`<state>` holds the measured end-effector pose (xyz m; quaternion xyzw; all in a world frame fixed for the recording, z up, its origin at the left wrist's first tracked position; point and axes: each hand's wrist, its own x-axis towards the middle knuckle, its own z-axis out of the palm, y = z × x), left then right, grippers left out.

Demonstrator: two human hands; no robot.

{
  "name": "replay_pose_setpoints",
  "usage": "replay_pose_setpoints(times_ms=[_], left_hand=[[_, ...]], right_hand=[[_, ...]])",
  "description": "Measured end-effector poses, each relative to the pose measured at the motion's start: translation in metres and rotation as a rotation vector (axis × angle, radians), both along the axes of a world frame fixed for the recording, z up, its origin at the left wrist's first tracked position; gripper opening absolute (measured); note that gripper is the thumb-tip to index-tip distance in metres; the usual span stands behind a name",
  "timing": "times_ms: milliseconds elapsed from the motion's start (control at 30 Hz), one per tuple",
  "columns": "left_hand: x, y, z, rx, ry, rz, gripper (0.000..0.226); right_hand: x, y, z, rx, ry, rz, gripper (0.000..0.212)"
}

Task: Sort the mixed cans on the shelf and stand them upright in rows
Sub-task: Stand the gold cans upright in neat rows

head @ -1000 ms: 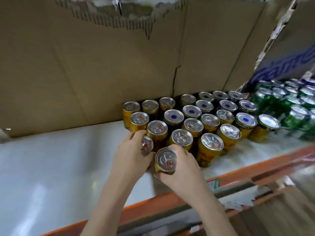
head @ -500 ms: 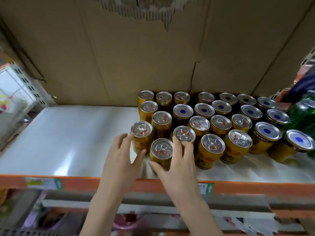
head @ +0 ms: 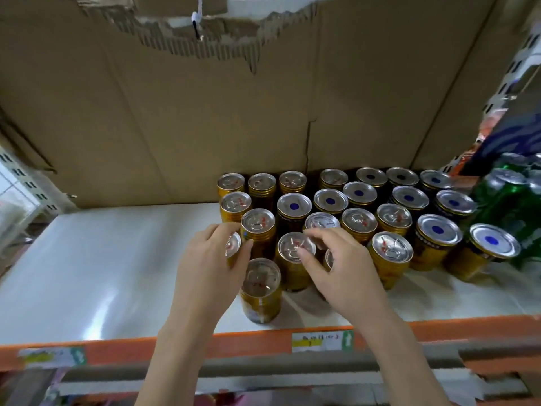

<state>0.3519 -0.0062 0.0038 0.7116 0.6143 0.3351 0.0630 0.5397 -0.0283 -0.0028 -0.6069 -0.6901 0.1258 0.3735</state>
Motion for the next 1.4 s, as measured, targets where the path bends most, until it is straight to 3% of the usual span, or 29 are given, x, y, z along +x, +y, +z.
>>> replay_pose_setpoints(times_ms=[100, 267, 400, 533, 700, 1067, 1233, 1400], left_hand=[[0.021, 0.019, 0.003, 0.020, 0.054, -0.094, 0.021], [0.069, 0.031, 0.002, -0.026, 0.156, -0.280, 0.038], [0.107, 0.038, 0.003, -0.013, 0.190, -0.422, 0.044], [0.137, 0.049, 0.004, -0.038, 0.240, -0.489, 0.056], [0.179, 0.075, 0.018, -0.080, 0.315, -0.486, 0.054], [0.319, 0.147, 0.039, -0.187, 0.630, -0.419, 0.048], [0.353, 0.164, 0.026, -0.422, 0.696, -0.332, 0.059], [0.371, 0.167, 0.019, -0.490, 0.729, -0.217, 0.068]], right_hand=[[0.037, 0.003, 0.003, 0.066, -0.146, -0.162, 0.033], [0.099, -0.012, -0.008, 0.036, -0.314, -0.482, 0.038], [0.129, -0.020, -0.020, 0.000, -0.365, -0.548, 0.039], [0.154, -0.014, -0.025, 0.035, -0.337, -0.536, 0.034], [0.205, 0.025, -0.015, 0.057, -0.371, -0.474, 0.037], [0.289, 0.146, 0.015, -0.278, -0.648, -0.236, 0.042], [0.294, 0.165, 0.007, -0.381, -0.587, -0.117, 0.035], [0.299, 0.168, 0.003, -0.414, -0.490, -0.043, 0.037]])
